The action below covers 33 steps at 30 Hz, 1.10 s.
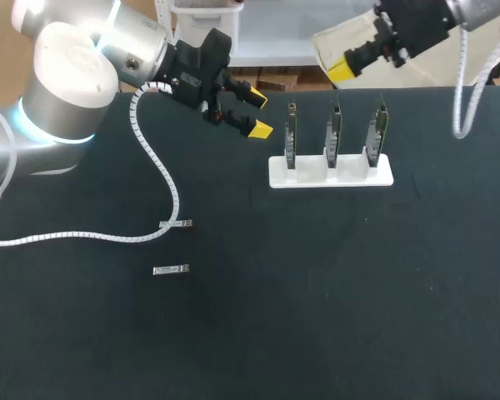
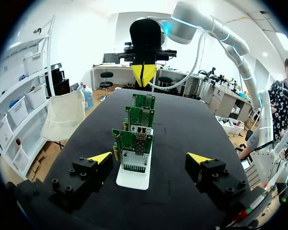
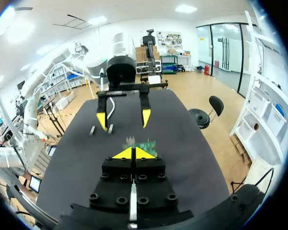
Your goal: Pick up the optical module with the left hand, and insert it into the network port with the right hand.
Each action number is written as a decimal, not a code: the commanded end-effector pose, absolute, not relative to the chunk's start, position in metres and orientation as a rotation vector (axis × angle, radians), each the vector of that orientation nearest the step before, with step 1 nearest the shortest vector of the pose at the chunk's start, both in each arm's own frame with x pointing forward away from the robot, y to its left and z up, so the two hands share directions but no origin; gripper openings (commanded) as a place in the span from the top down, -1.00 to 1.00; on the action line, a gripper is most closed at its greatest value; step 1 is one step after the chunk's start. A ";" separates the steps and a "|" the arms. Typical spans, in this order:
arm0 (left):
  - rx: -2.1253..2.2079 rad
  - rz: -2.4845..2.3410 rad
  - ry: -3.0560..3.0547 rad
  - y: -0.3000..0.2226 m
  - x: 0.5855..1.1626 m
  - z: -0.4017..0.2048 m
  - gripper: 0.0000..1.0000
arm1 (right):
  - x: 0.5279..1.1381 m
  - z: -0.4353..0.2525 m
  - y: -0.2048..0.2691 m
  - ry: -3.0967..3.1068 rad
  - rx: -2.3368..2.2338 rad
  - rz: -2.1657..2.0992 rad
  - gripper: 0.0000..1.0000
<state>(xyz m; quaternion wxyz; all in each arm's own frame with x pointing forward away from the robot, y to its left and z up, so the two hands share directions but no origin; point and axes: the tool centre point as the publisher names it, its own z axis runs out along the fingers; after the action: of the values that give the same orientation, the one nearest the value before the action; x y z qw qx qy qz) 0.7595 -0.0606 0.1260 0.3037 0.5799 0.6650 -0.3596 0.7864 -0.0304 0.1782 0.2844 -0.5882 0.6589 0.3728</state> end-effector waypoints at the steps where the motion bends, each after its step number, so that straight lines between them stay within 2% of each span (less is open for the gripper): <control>1: 1.538 -0.952 1.761 -0.061 0.760 0.126 -1.00 | 0.773 0.179 -0.046 1.762 -1.571 0.992 1.00; 11: 1.538 -0.952 1.761 -0.061 0.760 0.126 -1.00 | 0.766 0.172 -0.071 1.789 -1.569 0.976 1.00; 33: 1.538 -0.952 1.761 -0.061 0.760 0.126 -1.00 | 0.764 0.159 -0.065 1.783 -1.613 0.991 1.00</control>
<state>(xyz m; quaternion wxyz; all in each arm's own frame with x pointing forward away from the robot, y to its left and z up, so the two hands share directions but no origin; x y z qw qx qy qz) 0.7595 -0.0607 0.1260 0.3037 0.5799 0.6650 -0.3596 0.7616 -0.0663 0.1601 0.2684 -0.5968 0.6614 0.3665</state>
